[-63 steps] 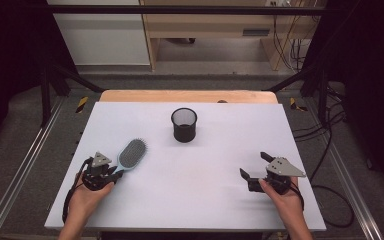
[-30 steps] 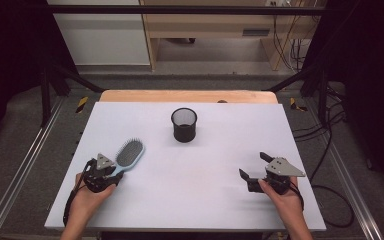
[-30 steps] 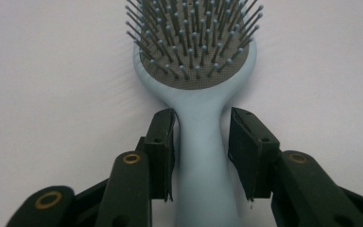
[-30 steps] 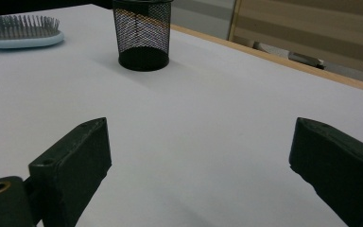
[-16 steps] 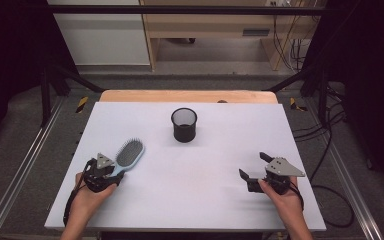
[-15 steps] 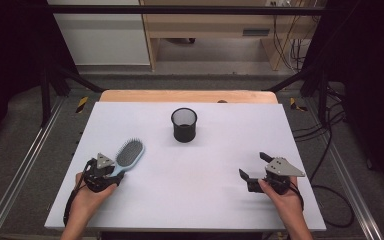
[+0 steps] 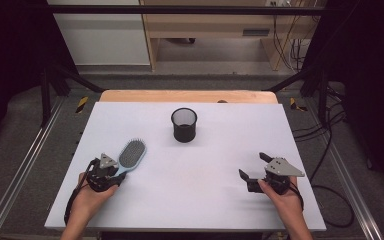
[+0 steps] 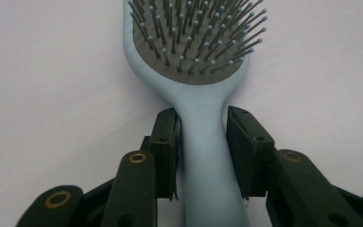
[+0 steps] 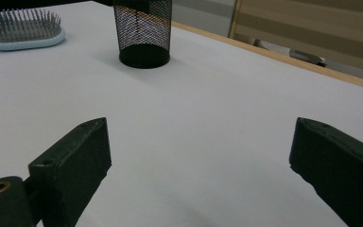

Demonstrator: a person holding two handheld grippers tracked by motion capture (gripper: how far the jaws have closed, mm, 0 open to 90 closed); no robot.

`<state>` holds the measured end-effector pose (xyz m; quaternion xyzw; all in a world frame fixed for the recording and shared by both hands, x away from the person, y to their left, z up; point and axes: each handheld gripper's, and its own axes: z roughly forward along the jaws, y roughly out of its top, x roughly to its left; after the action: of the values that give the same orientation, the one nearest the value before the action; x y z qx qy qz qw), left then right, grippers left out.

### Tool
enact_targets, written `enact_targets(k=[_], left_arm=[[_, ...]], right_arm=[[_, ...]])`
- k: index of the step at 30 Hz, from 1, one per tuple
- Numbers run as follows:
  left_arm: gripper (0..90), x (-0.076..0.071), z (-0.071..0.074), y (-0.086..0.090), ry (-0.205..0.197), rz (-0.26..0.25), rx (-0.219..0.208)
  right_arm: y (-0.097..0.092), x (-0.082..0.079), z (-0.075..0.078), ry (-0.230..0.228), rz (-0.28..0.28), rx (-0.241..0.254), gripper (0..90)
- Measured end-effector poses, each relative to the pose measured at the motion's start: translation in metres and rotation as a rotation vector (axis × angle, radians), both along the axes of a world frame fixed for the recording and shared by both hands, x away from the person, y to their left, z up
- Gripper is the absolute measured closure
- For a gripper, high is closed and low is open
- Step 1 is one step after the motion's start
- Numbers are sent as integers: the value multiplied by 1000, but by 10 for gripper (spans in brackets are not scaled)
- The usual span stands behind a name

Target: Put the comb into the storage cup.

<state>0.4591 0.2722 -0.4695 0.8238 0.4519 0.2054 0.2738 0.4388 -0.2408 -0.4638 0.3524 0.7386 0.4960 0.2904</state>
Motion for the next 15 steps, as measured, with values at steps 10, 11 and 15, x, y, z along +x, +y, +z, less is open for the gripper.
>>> enact_targets(k=[10,11,15], left_arm=[[690,0,1,-1,-5,-23,7],[690,0,1,-1,-10,-28,12],[692,0,1,0,-10,-35,10]], right_arm=[[0,0,0,1,0,1,62],[0,0,0,1,1,3,62],[0,-1,0,1,1,6,62]])
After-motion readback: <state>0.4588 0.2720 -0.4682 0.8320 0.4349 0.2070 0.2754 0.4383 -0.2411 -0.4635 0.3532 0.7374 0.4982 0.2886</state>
